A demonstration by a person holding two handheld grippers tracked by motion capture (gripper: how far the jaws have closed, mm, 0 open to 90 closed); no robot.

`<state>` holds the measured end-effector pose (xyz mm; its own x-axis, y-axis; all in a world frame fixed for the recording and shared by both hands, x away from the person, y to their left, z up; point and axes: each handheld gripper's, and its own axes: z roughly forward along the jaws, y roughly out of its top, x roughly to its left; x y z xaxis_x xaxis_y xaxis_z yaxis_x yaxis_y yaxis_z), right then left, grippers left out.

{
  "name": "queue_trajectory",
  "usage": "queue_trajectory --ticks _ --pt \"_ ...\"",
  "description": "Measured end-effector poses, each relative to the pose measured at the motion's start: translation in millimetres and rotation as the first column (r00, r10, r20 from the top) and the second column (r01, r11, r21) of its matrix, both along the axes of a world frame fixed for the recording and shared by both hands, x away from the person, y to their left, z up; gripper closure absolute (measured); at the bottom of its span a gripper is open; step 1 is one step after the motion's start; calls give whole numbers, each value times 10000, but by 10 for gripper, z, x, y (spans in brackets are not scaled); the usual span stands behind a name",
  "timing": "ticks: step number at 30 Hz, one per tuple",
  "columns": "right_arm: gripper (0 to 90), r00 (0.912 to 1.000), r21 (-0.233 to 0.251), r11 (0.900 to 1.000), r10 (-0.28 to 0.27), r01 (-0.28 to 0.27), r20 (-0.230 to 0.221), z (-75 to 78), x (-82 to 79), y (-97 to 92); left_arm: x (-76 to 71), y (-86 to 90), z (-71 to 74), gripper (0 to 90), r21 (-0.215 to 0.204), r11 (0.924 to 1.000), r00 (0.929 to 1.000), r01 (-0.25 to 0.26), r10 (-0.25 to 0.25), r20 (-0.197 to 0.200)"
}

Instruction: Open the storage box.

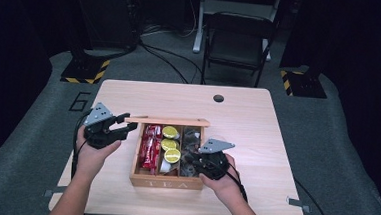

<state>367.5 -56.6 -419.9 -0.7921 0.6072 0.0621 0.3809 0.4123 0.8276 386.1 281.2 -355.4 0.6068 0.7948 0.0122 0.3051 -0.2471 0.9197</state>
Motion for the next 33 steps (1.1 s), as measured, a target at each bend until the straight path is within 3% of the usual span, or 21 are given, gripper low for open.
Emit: queue_trajectory --ticks 8,10,23,33 --pt "789 9991 6 9993 -385 385 171 90 70 -148 0 -1 0 563 -13 10000 10000 -9 9 4" --pt "789 9984 203 9983 -555 554 72 121 94 -201 1 0 0 563 -18 10000 10000 -5 5 2" --pt "795 9989 66 9994 -350 349 297 195 130 -167 -1 -2 -4 563 -22 10000 10000 -28 28 35" --pt "796 9934 -9 9944 -1057 1059 445 247 289 -331 0 0 -2 563 -29 10000 10000 -11 11 13"
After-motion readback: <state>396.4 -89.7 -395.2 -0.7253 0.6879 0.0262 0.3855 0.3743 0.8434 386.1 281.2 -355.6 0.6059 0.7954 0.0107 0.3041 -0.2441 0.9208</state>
